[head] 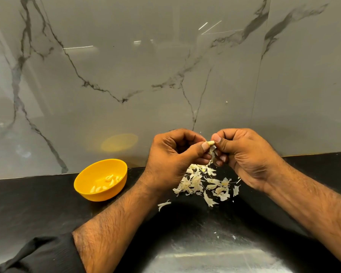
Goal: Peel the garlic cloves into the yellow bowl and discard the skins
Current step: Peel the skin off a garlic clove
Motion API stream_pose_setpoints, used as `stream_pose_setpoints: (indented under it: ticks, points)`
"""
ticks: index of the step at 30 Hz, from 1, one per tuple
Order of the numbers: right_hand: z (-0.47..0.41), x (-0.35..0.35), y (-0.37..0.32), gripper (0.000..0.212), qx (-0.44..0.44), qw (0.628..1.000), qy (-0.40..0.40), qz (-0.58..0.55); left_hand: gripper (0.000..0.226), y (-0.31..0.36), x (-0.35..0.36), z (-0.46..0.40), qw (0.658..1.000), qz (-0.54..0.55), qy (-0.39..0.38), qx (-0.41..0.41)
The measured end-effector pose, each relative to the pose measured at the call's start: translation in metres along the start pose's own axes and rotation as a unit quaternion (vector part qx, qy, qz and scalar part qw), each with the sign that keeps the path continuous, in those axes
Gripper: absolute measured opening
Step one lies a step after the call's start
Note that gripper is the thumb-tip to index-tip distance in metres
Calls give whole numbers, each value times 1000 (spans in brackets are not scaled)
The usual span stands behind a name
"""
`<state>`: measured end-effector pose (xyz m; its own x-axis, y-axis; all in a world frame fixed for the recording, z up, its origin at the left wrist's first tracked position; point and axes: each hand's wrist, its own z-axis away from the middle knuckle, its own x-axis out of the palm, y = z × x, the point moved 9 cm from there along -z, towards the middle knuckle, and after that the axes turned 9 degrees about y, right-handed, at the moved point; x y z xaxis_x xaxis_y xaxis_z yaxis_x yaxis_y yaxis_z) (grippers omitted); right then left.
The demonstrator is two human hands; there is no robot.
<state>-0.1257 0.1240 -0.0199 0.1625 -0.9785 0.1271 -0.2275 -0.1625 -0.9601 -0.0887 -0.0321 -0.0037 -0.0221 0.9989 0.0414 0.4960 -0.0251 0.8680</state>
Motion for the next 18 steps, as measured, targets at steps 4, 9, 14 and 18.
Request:
stream_pose_setpoints:
  ticks: [4, 9, 14, 18]
  points:
    - [-2, -4, -4, 18, -53, 989, 1, 140, 7, -8, -6, -3, 996, 56, 13, -66]
    - [-3, -11, -7, 27, -60, 932, -46, 354, 11, -21, -16, -8, 987, 74, 54, -129]
    - [0, -12, -29, 13, -139, 916, 11, 376, 14, -30, -10, -4, 979, 92, 37, -180]
    - [0, -8, -31, 13, -160, 896, -8, 414, 18, -35, -8, -3, 972, 98, 35, -212]
